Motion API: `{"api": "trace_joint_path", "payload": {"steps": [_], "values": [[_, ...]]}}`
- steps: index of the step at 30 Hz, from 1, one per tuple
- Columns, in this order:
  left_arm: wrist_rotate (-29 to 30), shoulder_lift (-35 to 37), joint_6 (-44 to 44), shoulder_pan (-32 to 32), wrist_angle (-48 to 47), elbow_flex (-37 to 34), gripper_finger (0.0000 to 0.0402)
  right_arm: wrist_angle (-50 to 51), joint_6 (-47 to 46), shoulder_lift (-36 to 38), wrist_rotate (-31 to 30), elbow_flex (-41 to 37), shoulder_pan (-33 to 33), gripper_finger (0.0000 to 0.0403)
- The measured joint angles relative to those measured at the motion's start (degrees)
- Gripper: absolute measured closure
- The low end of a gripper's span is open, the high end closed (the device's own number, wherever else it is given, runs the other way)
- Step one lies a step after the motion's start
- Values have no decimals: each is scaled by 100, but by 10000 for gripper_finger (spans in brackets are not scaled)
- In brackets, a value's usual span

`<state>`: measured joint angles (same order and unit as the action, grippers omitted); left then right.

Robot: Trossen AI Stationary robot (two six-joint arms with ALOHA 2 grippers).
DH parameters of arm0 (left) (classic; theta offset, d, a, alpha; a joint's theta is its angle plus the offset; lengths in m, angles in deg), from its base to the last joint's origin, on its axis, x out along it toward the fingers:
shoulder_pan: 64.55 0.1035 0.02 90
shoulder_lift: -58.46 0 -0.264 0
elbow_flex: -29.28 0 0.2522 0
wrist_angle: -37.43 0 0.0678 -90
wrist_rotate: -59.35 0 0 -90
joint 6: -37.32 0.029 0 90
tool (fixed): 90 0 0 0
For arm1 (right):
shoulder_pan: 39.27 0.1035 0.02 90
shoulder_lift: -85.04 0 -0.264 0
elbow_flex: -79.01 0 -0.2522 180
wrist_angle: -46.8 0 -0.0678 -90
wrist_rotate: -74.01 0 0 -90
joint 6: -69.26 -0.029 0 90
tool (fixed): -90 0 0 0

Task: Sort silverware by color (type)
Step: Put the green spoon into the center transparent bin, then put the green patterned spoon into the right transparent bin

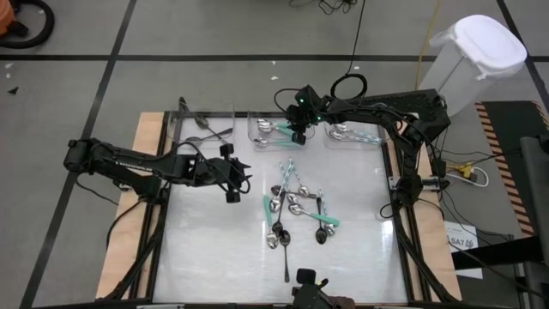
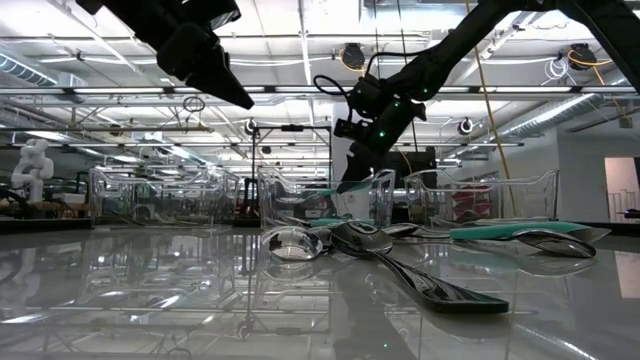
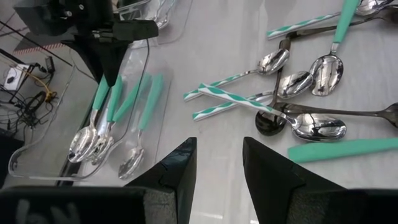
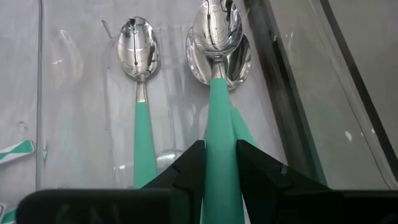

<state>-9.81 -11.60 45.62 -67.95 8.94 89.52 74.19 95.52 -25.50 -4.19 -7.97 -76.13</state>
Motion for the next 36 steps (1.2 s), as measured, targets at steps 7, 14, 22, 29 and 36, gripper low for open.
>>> {"api": "trace_joint_path", "payload": {"steps": [7, 14, 22, 29, 36], "values": [[0, 0, 10, 0, -1, 0, 270, 71, 25, -11, 17, 2, 17, 311], [0, 0, 8, 2, -1, 0, 270, 61, 20, -192, 0, 9, 22, 269], [0, 0, 12, 2, -3, 0, 270, -49, 19, -8, -7, 7, 108, 264], [0, 0, 3, 2, -5, 0, 270, 674, -55, 691, -6, 7, 664, 264], [-27, 0, -87, -9, -5, -1, 270, 1897, -470, 1343, -358, 9, 1671, 264]]}}
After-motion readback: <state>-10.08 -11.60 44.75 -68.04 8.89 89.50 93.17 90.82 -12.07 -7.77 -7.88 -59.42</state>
